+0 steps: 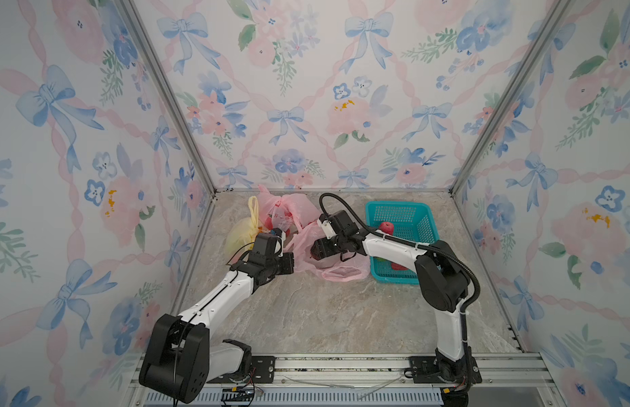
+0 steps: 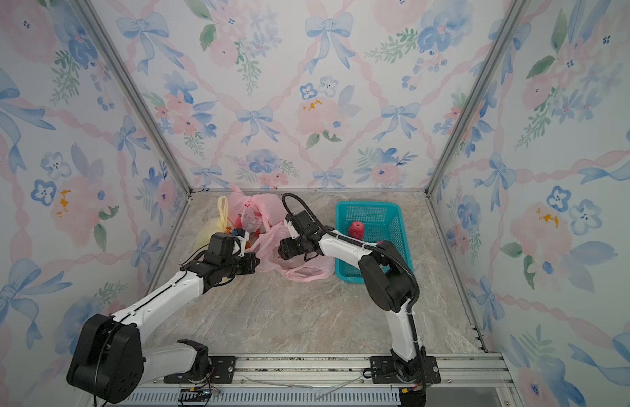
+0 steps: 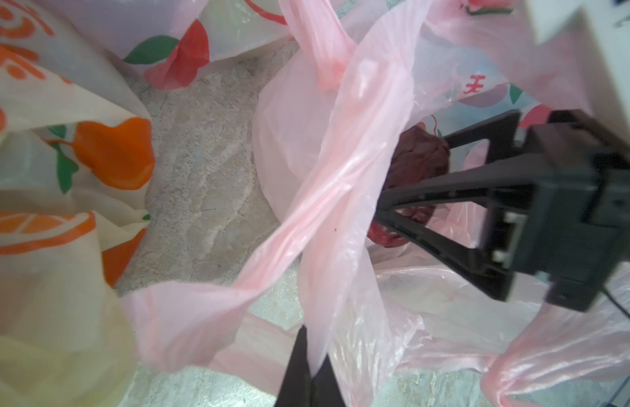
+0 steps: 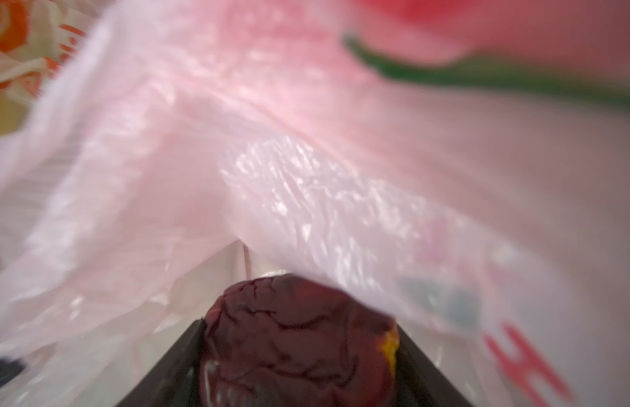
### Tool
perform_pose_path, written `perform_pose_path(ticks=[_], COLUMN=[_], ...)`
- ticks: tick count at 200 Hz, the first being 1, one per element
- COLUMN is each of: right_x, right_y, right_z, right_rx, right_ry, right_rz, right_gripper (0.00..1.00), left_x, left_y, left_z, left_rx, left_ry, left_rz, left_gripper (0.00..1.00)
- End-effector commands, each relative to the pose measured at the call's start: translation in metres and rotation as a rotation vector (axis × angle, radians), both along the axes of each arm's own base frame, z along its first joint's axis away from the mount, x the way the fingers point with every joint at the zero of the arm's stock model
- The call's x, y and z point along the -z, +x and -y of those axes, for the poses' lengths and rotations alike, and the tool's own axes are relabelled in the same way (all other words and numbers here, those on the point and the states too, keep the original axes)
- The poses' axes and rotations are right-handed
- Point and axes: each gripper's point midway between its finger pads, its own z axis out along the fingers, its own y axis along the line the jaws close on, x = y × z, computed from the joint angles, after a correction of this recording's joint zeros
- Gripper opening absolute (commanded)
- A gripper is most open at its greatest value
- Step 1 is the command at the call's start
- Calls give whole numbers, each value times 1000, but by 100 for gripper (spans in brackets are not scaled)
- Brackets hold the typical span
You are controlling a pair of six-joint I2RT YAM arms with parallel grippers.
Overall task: Untie the knot of a plastic bag & take out the apple
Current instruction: Pick up the apple from the plastic bag, then place the apple in the basket.
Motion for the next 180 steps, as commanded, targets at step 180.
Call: perform_pose_path(ticks=[180], right_x=[-72], right_y=[29], right_z=[332], right_rx=[655], right_ry=[-343], right_rz=[150], right_gripper=[47], left_x=[-27], left_y=[7], left_z=[-1], left_rx=[8], left_ry=[-9], left_rz=[88], left_gripper=[0])
